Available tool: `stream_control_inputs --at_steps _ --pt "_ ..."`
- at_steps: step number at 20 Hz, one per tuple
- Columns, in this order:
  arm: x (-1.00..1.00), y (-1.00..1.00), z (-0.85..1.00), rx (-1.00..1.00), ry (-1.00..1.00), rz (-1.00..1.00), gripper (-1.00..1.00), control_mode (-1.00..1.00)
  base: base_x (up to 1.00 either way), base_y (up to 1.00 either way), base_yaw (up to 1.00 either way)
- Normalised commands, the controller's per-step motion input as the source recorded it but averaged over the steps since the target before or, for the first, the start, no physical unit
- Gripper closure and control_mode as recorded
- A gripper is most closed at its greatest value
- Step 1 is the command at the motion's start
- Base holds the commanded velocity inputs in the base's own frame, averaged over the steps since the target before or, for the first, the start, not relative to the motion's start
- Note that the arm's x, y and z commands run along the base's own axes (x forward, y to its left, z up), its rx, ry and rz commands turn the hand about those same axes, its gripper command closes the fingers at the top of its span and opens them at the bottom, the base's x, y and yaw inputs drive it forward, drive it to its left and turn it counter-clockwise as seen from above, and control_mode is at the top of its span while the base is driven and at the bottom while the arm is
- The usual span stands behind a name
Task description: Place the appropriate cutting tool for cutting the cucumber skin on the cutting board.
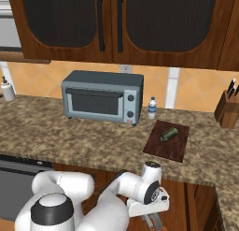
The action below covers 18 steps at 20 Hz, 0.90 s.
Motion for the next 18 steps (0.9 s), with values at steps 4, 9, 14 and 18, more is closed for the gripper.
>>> stream_control_inputs --at_steps 4,9,14,18 --pt "0.0 -0.03 1.0 0.1 -0.19 0.02 1.0 -1.0 0.0 0.0 0.0" --pt "-0.02 -0.02 0.99 0.09 -0.21 0.01 1.0 -1.0 0.0 0.0 0.0" --pt "-0.03 0.0 0.83 0.05 -0.18 0.01 1.0 -1.0 0.0 0.0 0.0" --pt "0.17 -0.01 0.88 0.04 -0.04 0.0 1.0 -1.0 0.0 0.0 0.0"
